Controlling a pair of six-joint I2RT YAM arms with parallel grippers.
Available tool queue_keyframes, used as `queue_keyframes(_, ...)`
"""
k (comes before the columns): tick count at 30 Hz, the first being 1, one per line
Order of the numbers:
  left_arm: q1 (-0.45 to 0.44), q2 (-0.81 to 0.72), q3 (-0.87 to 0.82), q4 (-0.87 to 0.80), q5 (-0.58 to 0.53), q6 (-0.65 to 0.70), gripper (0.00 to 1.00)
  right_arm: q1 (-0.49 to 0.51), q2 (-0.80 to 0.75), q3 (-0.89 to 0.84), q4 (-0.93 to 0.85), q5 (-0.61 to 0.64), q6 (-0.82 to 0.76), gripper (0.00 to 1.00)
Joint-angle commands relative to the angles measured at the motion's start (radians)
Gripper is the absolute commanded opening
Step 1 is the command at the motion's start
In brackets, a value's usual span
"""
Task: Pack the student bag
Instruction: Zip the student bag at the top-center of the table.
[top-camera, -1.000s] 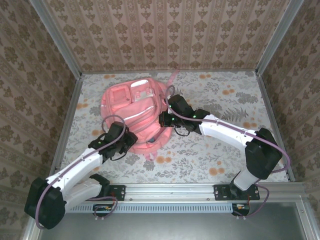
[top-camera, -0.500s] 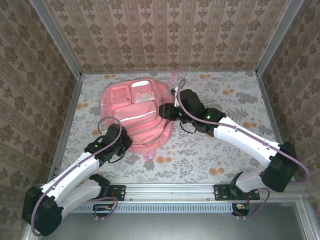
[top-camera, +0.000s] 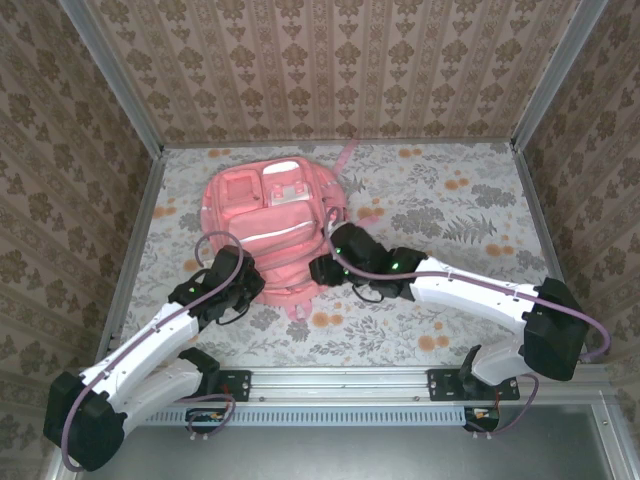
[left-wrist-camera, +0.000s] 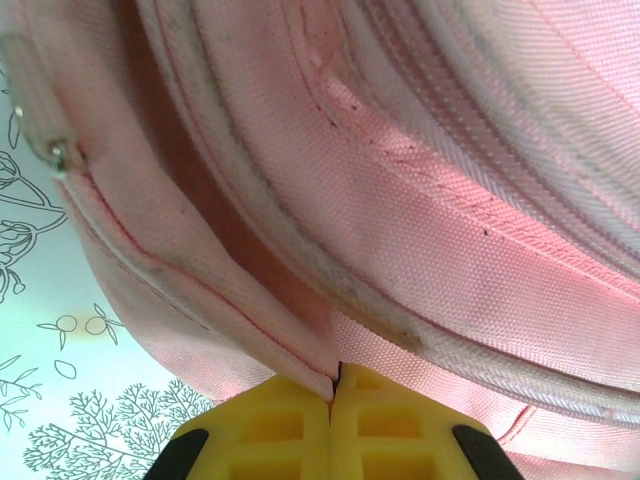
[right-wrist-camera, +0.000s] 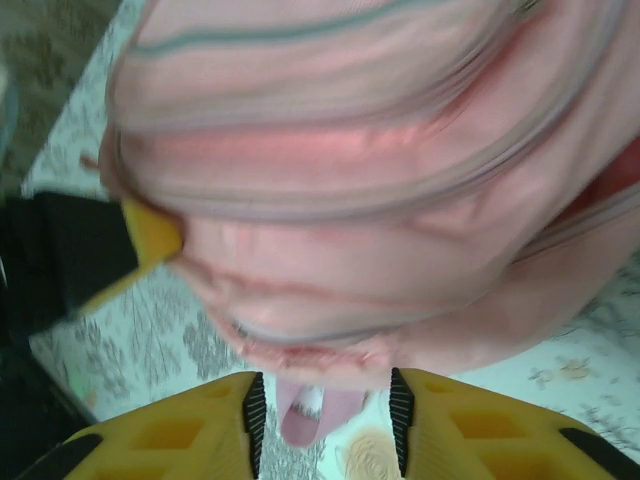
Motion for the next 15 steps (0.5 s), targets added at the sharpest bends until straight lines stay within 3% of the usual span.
queue_keyframes(1,-0.014,0.007,0.048,0.039,-0.011,-0.025,0.00,0.058,0.036,-0.038,0.082,0.070,-0.013,0.39)
queue_keyframes(5,-0.021,0.008,0.065,0.042,-0.008,-0.038,0.00,0.116,0.094,-0.034,0.119,0.128,-0.032,0.38)
queue_keyframes(15,-0.040,0.031,0.100,0.031,-0.008,-0.059,0.00,0.144,0.263,0.013,0.213,0.184,-0.033,0.39)
